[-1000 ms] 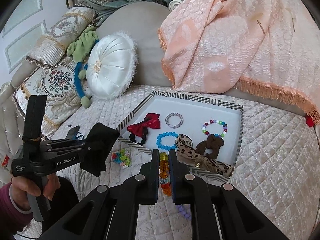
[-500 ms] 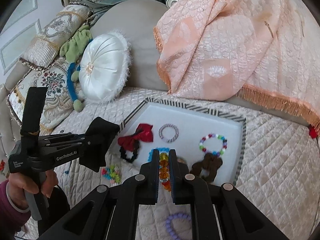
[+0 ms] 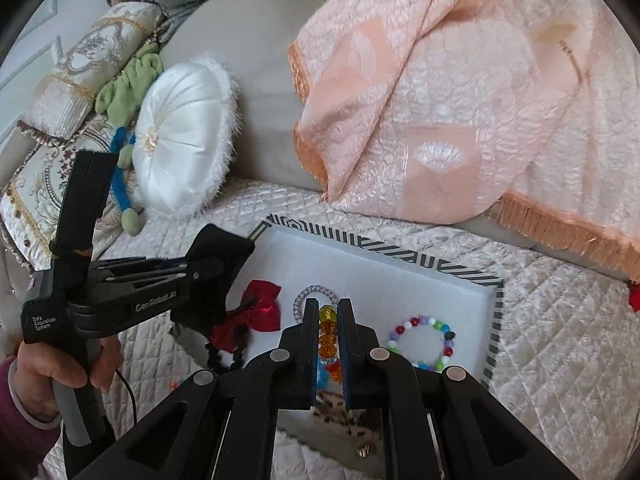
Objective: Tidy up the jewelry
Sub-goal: 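Carry the black bow and orange bracelet into the tray and open both tools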
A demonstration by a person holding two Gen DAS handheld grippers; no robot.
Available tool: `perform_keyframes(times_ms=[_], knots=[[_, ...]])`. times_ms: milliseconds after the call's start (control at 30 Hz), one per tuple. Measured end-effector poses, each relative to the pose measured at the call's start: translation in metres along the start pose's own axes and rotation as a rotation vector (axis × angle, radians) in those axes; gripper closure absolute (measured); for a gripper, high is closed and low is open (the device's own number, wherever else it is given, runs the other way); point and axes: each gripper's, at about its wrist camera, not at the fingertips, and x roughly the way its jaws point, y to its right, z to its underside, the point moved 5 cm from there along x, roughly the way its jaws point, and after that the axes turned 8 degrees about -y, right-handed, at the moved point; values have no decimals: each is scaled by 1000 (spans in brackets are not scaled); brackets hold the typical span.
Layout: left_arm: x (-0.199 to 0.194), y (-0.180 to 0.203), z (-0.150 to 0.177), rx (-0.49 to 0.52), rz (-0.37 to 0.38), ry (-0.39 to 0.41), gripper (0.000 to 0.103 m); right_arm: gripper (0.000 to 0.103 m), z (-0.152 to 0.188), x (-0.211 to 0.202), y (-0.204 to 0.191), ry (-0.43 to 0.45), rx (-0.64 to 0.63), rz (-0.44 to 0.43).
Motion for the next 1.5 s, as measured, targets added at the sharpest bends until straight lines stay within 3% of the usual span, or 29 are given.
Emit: perform_keyframes(times_ms=[333,500,700,1033,1133,1233,1267,1367,1500], knots=[[46,5,-20,8,-36,-44,91,95,-8,58,9,-80,20,-16],[62,7,-28,4,-43,-66,91,95,-9,81,30,-103,58,27],[80,9,-33,-7,-51,-87,91,95,-7,96,53,-120,107,60],[92,10,-37,-11,-47,-96,91,95,-2,111,58,-151,114,78],[92,10,-36,-9,-49,-93,82,95,0,110,60,-159,129,74],[93,8,-34,-15,-55,-101,59,93,2,108,62,-160,136,78],[93,7,-32,-19,-52,-100,55,88,4,106,62,-157,137,82],[91,5,-29,-16,-69,-97,54,73,7,102,63,-154,152,75],[81,4,-25,-7,-80,-81,53,73,10,95,63,-144,172,70]])
